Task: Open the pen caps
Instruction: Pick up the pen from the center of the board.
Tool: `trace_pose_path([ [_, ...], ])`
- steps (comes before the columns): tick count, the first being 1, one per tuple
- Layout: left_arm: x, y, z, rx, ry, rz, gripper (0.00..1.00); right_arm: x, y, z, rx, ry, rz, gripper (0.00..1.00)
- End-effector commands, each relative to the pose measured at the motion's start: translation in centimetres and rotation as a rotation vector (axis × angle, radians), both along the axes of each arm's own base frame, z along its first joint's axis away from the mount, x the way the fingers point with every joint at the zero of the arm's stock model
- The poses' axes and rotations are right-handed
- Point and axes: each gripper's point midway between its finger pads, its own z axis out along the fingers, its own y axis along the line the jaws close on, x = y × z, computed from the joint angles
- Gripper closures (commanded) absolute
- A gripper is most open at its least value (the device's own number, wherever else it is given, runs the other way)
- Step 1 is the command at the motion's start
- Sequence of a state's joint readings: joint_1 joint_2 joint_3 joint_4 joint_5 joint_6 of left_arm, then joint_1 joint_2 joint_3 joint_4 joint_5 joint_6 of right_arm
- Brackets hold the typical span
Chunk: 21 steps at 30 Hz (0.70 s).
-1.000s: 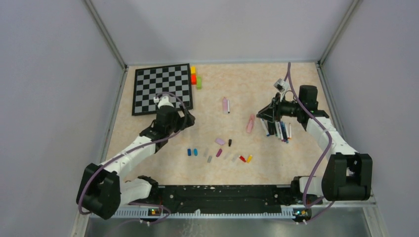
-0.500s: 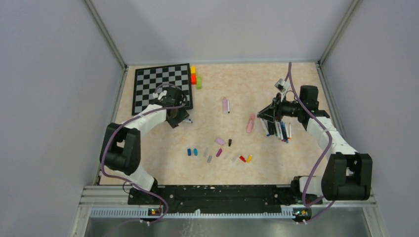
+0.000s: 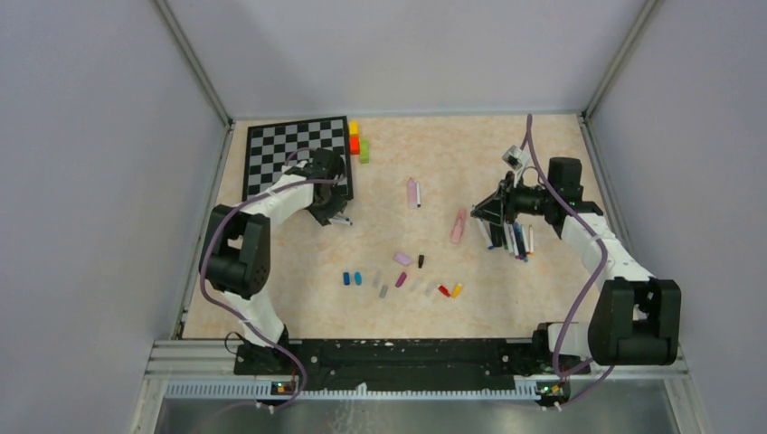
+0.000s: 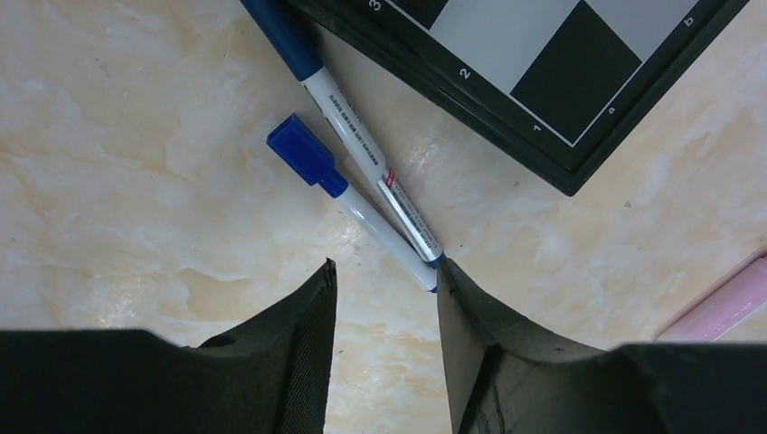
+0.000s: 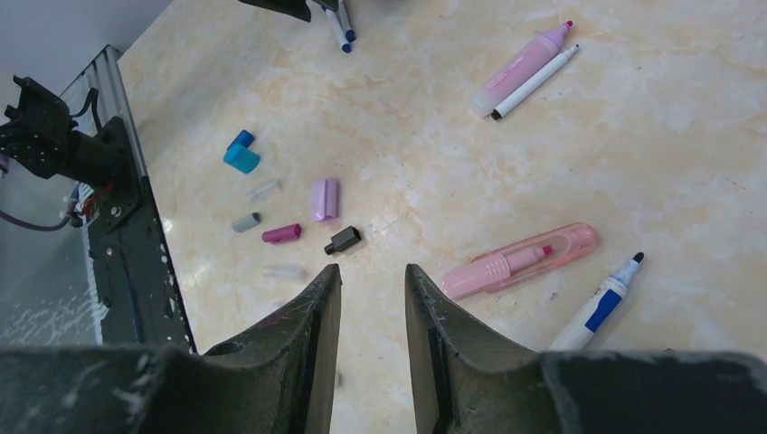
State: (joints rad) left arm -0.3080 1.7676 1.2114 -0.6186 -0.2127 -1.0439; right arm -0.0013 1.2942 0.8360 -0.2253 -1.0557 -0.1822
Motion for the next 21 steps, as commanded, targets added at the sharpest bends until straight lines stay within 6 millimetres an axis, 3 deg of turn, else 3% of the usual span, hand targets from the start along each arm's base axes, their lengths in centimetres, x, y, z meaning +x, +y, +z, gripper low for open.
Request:
trace_pose_path([
  [1,0.8,0.5,0.6,0.022,0.001,0.03,0.53,1.0,-0.1,1.6,-0.005,-0.074,0.01,0.69],
  [21,0.8,0.4,-1.5,0.032,0.075,0.019,0.6,1.0,-0.1,1.6,-0.008,-0.072,0.009,0.69],
])
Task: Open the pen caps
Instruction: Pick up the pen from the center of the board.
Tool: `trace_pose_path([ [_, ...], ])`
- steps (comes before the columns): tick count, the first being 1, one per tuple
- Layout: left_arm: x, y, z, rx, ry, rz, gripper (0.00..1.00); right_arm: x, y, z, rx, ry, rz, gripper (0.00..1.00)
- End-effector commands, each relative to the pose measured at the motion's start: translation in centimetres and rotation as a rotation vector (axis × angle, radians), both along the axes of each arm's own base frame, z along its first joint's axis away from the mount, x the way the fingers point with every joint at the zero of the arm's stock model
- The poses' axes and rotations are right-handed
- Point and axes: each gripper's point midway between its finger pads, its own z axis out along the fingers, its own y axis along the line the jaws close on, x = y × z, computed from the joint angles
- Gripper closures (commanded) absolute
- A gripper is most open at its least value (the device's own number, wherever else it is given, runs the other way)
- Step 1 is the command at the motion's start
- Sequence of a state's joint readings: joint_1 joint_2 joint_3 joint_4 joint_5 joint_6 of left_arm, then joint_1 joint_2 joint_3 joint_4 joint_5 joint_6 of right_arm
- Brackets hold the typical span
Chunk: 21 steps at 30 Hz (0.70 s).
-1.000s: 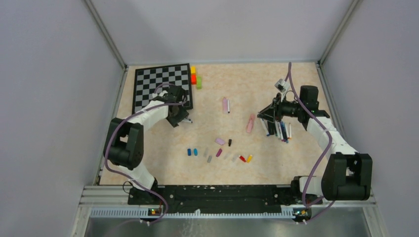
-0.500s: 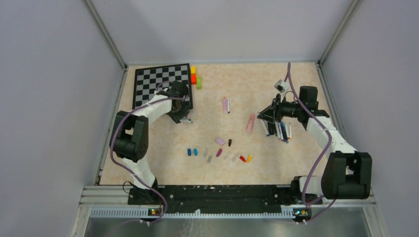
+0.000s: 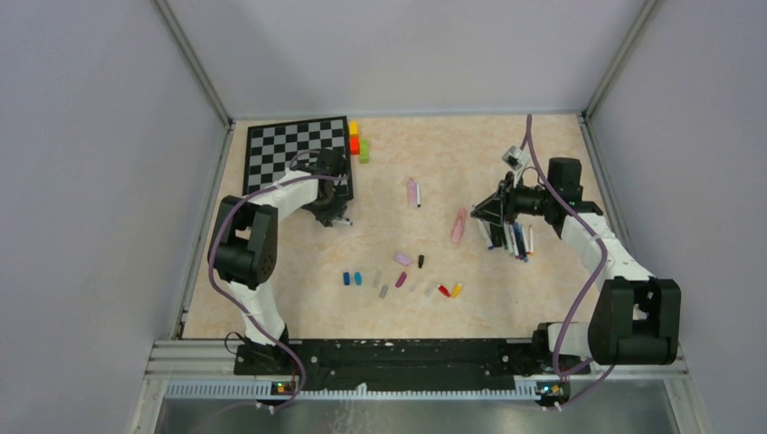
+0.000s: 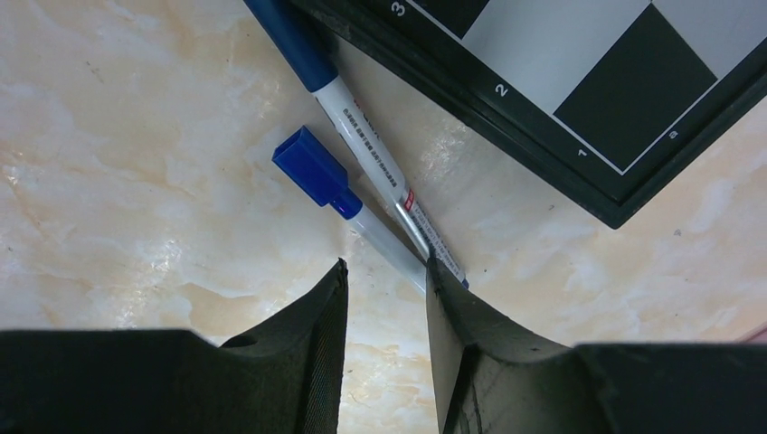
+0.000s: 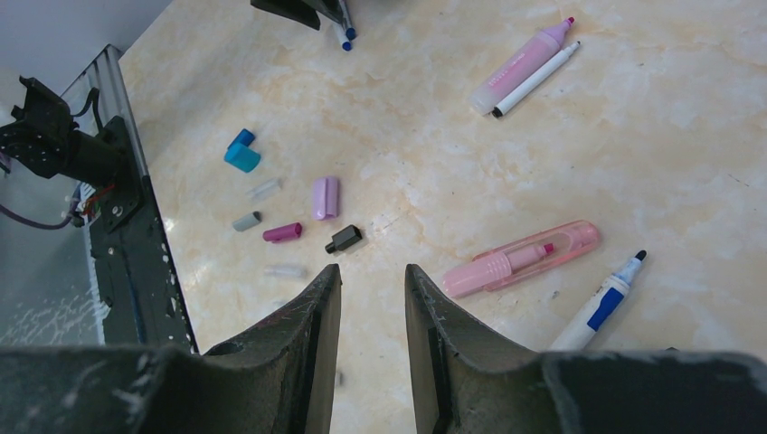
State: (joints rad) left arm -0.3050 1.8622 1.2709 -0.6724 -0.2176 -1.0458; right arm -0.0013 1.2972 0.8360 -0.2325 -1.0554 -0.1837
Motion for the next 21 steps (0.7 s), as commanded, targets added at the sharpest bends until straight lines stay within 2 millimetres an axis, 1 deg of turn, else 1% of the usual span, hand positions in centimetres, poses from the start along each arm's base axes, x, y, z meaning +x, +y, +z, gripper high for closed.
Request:
trace_pose_path([
  [1,0.8,0.1,0.5,0.002,-0.007,0.012,0.61,1.1,-0.1,1.7,-0.006,-0.08,0.01,0.69],
  [8,0.2,0.1,-0.1,0.002,0.022,0.009,0.64,1.1,-0.1,1.8,-0.006,-0.079,0.011,0.69],
  [17,-0.3,0.3,-0.6,0.01,0.062,0.008,0.64,1.1,-0.1,1.7,-0.006,-0.078,0.01,0.69],
  [21,-0.8,0.4,-1.0,0.012,0.08,0.008,0.65,1.1,-0.1,1.8,-0.006,-0.081,0.01,0.69],
])
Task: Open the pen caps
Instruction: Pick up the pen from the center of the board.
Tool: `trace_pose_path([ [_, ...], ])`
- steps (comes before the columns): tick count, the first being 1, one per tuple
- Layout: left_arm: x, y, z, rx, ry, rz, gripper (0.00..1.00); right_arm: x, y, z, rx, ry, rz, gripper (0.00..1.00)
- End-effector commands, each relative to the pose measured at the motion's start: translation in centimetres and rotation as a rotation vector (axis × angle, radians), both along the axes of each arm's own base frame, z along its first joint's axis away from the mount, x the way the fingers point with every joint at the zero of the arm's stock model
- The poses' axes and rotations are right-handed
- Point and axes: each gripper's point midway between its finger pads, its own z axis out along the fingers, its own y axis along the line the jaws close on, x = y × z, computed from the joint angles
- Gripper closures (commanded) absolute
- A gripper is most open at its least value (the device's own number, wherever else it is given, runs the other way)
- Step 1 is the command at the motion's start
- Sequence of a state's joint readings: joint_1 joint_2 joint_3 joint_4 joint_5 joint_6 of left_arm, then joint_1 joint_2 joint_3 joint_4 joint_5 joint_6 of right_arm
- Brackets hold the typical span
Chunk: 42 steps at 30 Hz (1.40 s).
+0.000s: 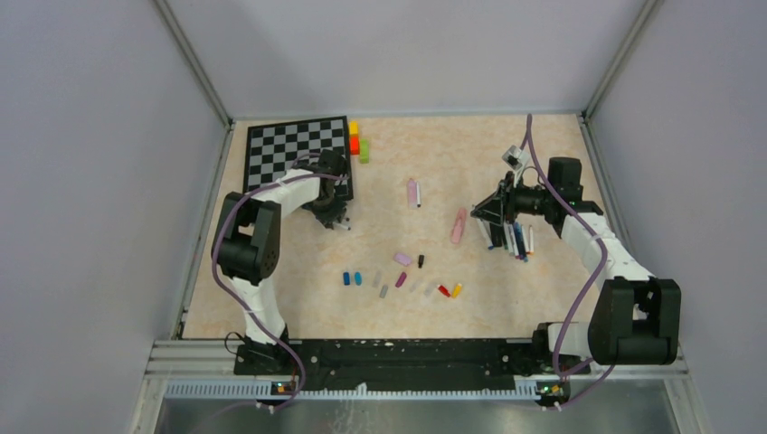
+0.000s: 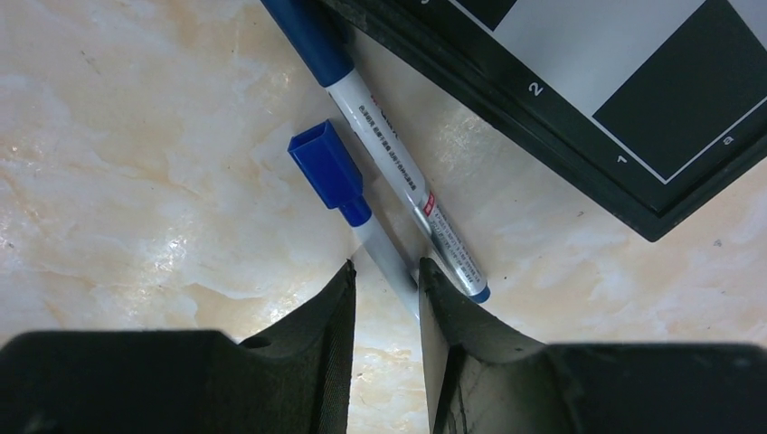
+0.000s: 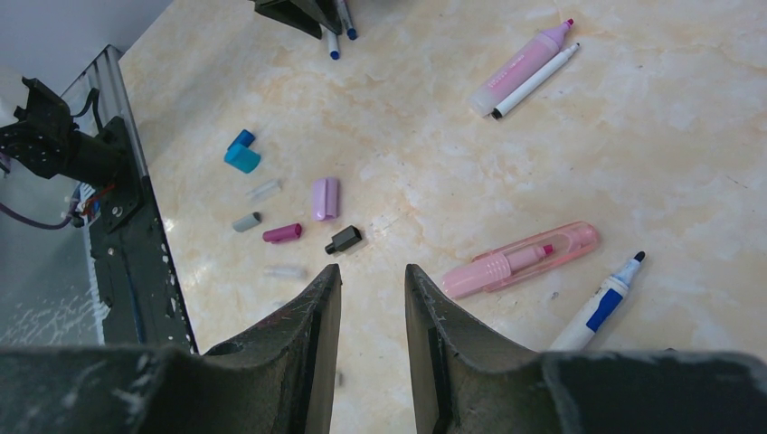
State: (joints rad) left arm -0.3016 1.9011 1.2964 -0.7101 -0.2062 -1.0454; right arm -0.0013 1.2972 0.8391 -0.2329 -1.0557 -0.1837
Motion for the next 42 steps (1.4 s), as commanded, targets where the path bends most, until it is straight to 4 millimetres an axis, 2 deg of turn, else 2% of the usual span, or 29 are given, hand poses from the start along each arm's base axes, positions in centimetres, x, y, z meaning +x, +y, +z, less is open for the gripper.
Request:
trace_pose_path([
  [1,-0.5,0.4,-0.1,0.009,0.032,0.009,0.67,1.0,-0.1,1.7,-0.006,-0.077,0.011,0.69],
  [4,-1.3,0.7,-0.4,0.015,0.045,0.015,0.83,1.0,-0.1,1.8,-0.005,-0.078,0.011,0.69],
  [6,-1.9,0.8,-0.6,0.015,0.052,0.018,0.88,1.0,-0.1,1.8,-0.006,-0.078,0.012,0.69],
  [10,-3.2,1.0,-0.7,0.006,0.058,0.021,0.9,1.0,-0.1,1.9,-0.005,-0.079,0.013,0.69],
  [15,-4.4,1.4,0.2,-0.006,0.02,0.023,0.92,1.0,-0.1,1.8,-0.004,-0.079,0.013,0.69],
  [20,-4.5,0.9,1.9,-0.036,-0.052,-0.068,0.99,0.9,-0.1,1.8,-0.01,-0.083,0.016,0.69],
  [24,-4.4,-0.1,4.1,-0.084,-0.185,-0.198,1.0,-0.1,0.4,2.1,0.017,-0.099,0.082,0.69],
  [26,-4.4,-1.3,5.7,-0.152,-0.304,-0.281,1.0,-1.0,0.9,2.6,0.055,-0.103,0.132,0.69],
  [28,-4.9,-3.4,7.8,-0.273,-0.447,-0.38,1.0,-1.7,1.2,2.9,0.086,-0.112,0.172,0.68],
  [29,-4.5,-4.5,9.6,-0.329,-0.561,-0.431,1.0,-2.1,1.4,3.1,0.102,-0.119,0.193,0.68],
  [30,-5.0,-5.4,10.7,-0.382,-0.636,-0.484,1.0,-2.4,1.5,3.2,0.115,-0.126,0.209,0.68],
  [32,-5.9,-7.5,14.1,-0.505,-0.833,-0.593,1.0,-3.5,2.1,3.6,0.146,-0.144,0.26,0.62],
  [34,-7.7,-9.3,16.9,-0.634,-1.019,-0.689,1.0,-5.1,3.1,4.0,0.189,-0.156,0.332,0.53],
  [37,-10.1,-11.5,19.0,-0.712,-1.174,-0.765,1.0,-7.5,4.4,4.5,0.265,-0.125,0.434,0.43],
  [42,-11.9,-16.4,22.0,-0.7,-1.308,-0.887,1.0,-8.3,6.3,3.7,0.237,-0.135,0.449,0.36],
])
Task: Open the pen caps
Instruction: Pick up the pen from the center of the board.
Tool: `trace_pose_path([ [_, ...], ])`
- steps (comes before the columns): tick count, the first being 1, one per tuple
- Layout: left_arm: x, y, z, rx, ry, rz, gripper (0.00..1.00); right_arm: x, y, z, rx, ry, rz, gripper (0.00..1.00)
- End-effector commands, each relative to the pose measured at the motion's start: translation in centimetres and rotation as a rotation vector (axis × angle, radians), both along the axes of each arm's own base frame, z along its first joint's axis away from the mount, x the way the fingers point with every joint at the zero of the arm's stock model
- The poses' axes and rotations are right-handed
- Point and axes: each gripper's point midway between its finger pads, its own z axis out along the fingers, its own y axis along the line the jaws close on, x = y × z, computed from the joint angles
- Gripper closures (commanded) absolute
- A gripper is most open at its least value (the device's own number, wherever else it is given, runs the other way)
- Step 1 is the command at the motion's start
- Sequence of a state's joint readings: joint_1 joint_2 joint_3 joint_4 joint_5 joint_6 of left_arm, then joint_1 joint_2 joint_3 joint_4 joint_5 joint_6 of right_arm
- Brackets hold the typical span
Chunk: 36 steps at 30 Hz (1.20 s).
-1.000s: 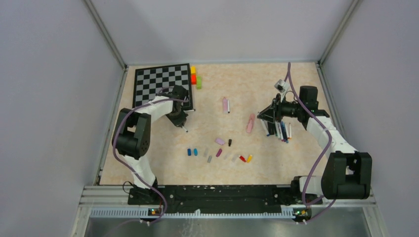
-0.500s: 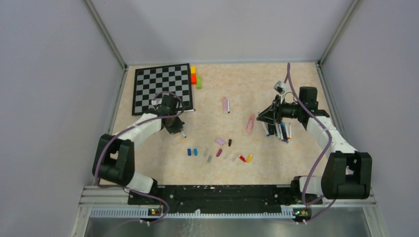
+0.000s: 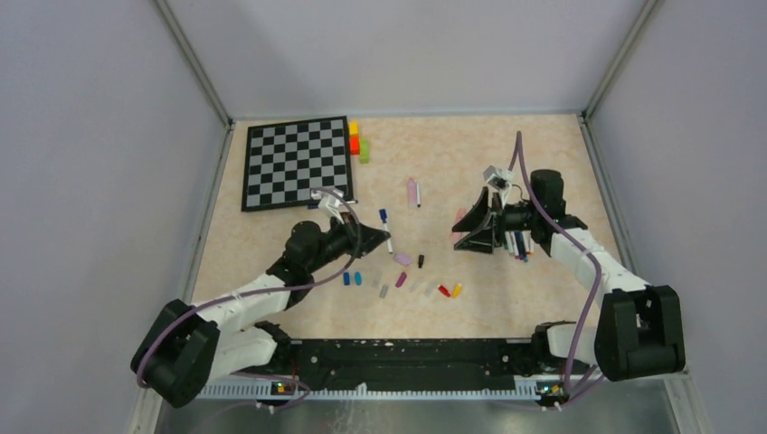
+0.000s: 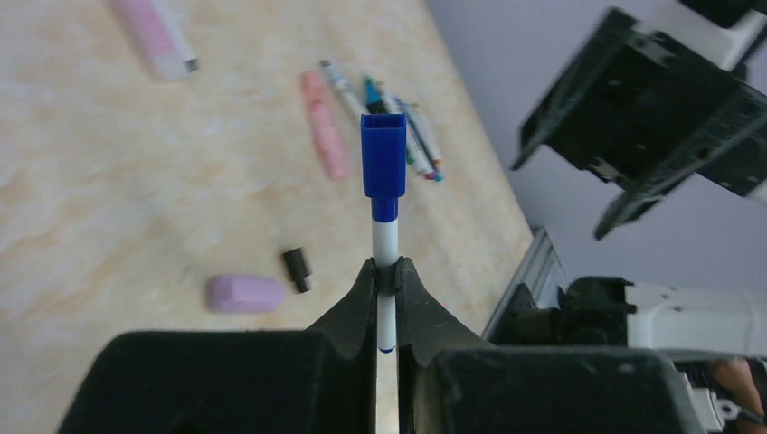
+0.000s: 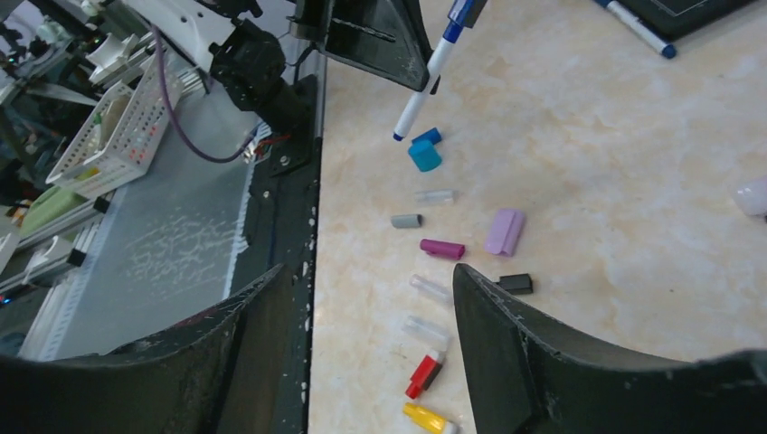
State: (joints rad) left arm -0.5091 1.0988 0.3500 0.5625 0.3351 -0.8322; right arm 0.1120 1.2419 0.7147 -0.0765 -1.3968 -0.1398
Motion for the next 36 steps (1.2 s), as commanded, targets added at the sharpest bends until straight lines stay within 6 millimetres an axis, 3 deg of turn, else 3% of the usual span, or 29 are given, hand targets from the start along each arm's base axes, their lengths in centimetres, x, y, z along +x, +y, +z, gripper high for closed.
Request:
trace_pose_path([
  [1,-0.8,-4.3,9.4,-0.169,-0.373,-0.082,1.0,-0.7,1.6,1.5,0.032,-0.097,0.051,0.35],
  [6,-1.3,-7.5,11.2,-0.212,-0.458,-0.092,1.0,0.4,2.0,1.4,0.035,-0.039,-0.042,0.27],
  [13,-1.7,-11.3,11.9,-0.24,-0.499,-0.102,1.0,0.3,2.9,1.4,0.045,0.006,-0.061,0.27],
  [17,-1.7,-12.4,11.7,-0.24,-0.496,-0.1,1.0,0.1,3.2,1.4,0.044,0.009,-0.047,0.3],
  [29,-2.2,-13.6,11.2,-0.256,-0.487,-0.109,1.0,-0.2,3.7,1.5,0.042,0.021,-0.026,0.52],
  [36,-2.6,-14.1,11.1,-0.26,-0.487,-0.117,0.98,-0.4,3.8,1.7,0.044,0.012,-0.014,0.82],
])
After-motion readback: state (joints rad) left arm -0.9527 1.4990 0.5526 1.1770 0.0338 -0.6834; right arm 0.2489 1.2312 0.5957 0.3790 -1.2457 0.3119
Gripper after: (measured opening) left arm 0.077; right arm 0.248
